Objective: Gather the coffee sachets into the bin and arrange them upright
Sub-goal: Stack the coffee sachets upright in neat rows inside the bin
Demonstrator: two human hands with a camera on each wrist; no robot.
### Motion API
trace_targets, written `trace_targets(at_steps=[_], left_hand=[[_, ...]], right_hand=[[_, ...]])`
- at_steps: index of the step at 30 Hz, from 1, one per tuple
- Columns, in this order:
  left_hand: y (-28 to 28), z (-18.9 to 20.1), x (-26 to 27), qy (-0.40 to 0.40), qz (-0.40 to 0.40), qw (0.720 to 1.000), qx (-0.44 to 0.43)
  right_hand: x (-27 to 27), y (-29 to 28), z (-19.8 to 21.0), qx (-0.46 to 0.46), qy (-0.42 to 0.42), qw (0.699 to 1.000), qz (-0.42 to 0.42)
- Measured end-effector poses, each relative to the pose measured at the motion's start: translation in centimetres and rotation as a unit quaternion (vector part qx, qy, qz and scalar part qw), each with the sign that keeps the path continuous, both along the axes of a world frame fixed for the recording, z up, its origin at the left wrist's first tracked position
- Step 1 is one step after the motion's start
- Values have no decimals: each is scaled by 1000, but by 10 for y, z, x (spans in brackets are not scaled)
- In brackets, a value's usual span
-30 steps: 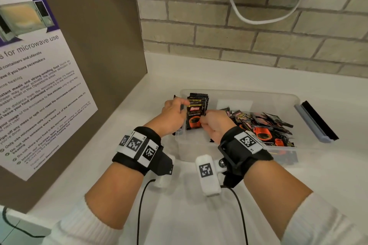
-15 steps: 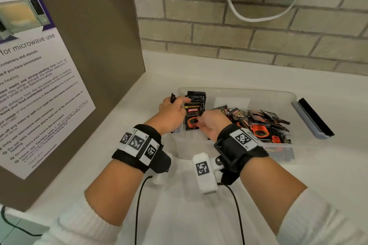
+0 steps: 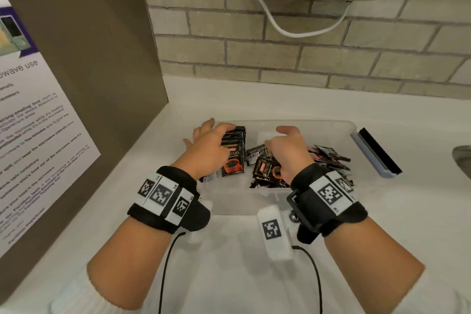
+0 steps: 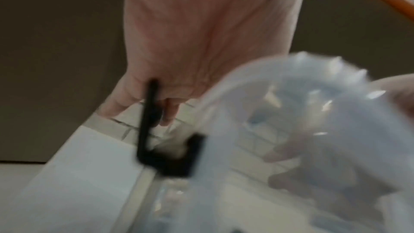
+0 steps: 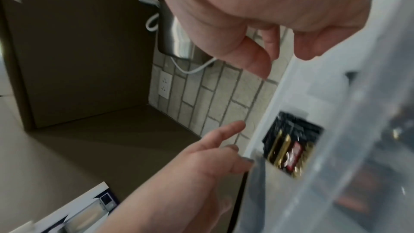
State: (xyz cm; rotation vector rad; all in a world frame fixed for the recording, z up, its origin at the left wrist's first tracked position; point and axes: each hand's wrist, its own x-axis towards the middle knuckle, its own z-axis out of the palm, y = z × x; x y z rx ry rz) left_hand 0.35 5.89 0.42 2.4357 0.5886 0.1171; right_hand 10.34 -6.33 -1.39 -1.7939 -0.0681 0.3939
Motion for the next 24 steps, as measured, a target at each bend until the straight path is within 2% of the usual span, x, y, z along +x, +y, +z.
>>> trace_targets(at_steps=[2, 5, 6, 8, 9, 10, 11, 13, 15, 16, 19, 22, 24], left_hand=[[-9, 7, 4, -31, -51, 998, -3], [-25, 14, 7, -24, -137, 987, -79], [-30, 14, 8, -2, -158, 982, -106], [-41, 12, 11, 47, -195, 971, -131], [-45, 9, 12, 71, -210, 965, -137], [-49, 6, 13, 91, -224, 960, -142], [-51, 2, 13, 107, -234, 955, -146], [-54, -4, 12, 132, -246, 949, -147], [-55, -8, 10, 137, -240, 948, -156], [-55, -10, 10, 129, -235, 949, -163], [-54, -12, 10, 106, -228, 950, -184], [-52, -16, 11, 91, -217, 947, -219], [-50, -18, 10, 81, -212, 947, -229]], right_hand=[[8, -23, 8, -65, -29, 997, 21], [19, -59, 21, -208, -57, 973, 85], [23, -69, 25, -286, -74, 949, 114], [29, -84, 28, -446, -113, 870, 175], [32, -89, 28, -497, -123, 833, 210], [34, -92, 27, -520, -119, 809, 245], [36, -94, 27, -523, -103, 799, 278], [38, -95, 28, -501, -56, 799, 328], [42, -92, 28, -480, -18, 806, 346], [42, -89, 26, -490, -18, 799, 349], [43, -84, 18, -547, -81, 763, 334], [45, -82, 10, -560, -147, 760, 295], [48, -81, 4, -567, -134, 766, 270]])
